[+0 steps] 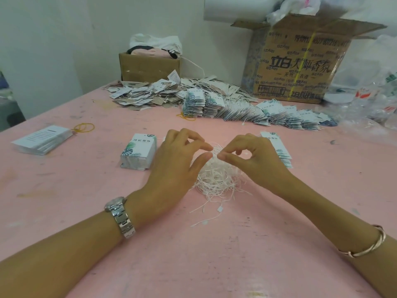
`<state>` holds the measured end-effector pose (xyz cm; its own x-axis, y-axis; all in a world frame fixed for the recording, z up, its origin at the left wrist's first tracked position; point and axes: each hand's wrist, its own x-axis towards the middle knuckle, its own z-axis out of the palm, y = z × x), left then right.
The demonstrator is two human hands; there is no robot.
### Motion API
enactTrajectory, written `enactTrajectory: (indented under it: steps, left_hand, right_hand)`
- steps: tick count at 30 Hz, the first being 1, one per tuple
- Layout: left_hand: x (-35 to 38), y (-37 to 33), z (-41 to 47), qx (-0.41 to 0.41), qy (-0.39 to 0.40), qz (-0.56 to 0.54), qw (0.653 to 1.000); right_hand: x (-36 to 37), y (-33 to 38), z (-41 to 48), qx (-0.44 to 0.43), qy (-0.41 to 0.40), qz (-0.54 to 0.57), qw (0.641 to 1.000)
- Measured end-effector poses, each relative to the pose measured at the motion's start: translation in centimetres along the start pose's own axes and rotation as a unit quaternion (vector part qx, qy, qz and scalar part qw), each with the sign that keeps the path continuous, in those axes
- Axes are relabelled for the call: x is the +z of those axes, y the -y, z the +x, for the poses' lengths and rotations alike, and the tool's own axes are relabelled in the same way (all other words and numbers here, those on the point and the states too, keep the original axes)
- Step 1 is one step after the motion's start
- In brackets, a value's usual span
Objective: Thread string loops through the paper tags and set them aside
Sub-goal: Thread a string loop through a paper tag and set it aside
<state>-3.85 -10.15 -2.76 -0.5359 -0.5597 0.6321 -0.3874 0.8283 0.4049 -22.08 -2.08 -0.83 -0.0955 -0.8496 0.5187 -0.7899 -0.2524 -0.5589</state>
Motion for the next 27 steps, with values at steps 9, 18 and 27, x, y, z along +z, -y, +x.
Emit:
enactTrajectory:
  steps: [9,18,27]
  left_hand:
    - [-0.7,-0.7,0.4,0.005,-0.034,-0.104,0.994]
    - [-1.8,-0.5,1.0,-0.047,-0.138,-0.206,0.968]
    - [-1.1,-0.3,0.6,-0.043,0.033,-0.191,0.980]
  right_hand:
    - [-1.0,1.4,-0.1,0.073,0.103,0.204,0.971]
    - [-2.3,0.3,0.5,0.118,0.090,0.290,0.946]
    - [-3.4,-0.8,1.3,0.165,-0.098,0.383,0.903]
